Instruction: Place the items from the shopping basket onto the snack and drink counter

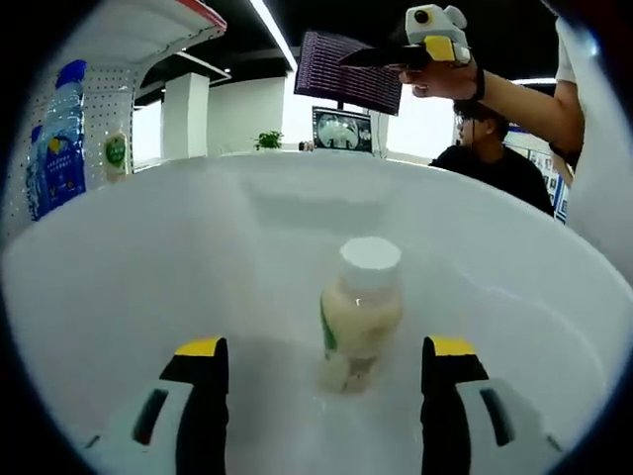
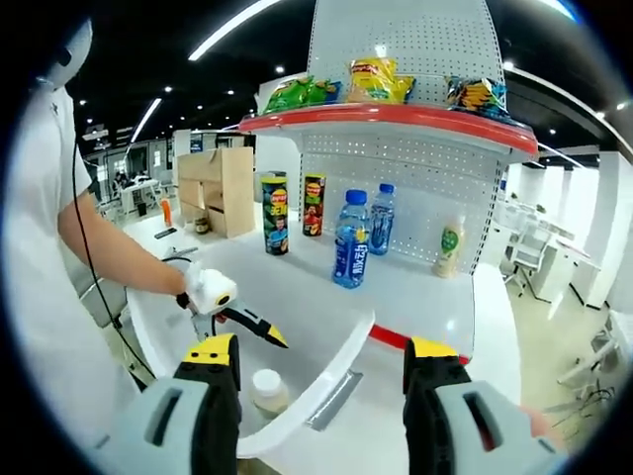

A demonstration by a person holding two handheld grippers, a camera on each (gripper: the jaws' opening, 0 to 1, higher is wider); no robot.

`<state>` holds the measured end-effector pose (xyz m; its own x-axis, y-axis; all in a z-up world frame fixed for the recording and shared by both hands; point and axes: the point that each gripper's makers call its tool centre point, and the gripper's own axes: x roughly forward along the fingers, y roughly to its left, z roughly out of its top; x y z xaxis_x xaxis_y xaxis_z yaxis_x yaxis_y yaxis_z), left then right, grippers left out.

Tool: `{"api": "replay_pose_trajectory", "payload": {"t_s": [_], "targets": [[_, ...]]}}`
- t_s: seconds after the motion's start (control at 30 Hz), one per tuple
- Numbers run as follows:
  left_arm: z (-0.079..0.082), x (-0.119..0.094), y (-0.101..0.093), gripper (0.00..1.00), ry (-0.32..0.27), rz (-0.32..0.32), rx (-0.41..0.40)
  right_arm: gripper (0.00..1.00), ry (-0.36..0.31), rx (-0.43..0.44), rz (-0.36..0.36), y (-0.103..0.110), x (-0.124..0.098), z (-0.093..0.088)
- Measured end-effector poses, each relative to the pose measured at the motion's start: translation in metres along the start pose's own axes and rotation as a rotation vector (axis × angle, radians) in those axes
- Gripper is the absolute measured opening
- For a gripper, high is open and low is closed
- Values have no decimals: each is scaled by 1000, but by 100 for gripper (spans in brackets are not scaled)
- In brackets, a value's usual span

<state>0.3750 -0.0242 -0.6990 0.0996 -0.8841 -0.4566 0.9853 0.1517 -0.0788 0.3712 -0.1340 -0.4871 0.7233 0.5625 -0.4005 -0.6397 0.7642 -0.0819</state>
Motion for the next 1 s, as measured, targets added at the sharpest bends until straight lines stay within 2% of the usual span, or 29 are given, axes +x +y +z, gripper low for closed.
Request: {"api": "replay_pose_trajectory", "payload": {"t_s": [0.07,0.27,0.33,0.43,0.63,0.77,0.8,0.97,1.0], "targets": [[-6,3,-2,79,14,-12,1,66,22,-16,-2,2,1,-4],[-15,17,-6,78,43,-45,24,66,31,-15,2,8,2,-8],[-14,24,0,76,34,-12,79,66,41,-18,1,9,2,-11],[-17,34,-3,79,37,-36,46,66,56,-28,0,10,0,-14],[-25,49,-17,77,60,-82,59,66,84,-32,-6,8,-2,-19],[-28,57,-24,75,52,-87,106,66,95,-39,-8,8,-2,-21],[-28,58,-28,75,48,-105,92,66,97,-39,-8,9,-2,-22],[-33,68,-26,71,43,-102,57,66,127,-48,-9,11,-1,-29],[-32,70,-26,69,37,-103,27,66,135,-50,-7,12,-1,-31]]}}
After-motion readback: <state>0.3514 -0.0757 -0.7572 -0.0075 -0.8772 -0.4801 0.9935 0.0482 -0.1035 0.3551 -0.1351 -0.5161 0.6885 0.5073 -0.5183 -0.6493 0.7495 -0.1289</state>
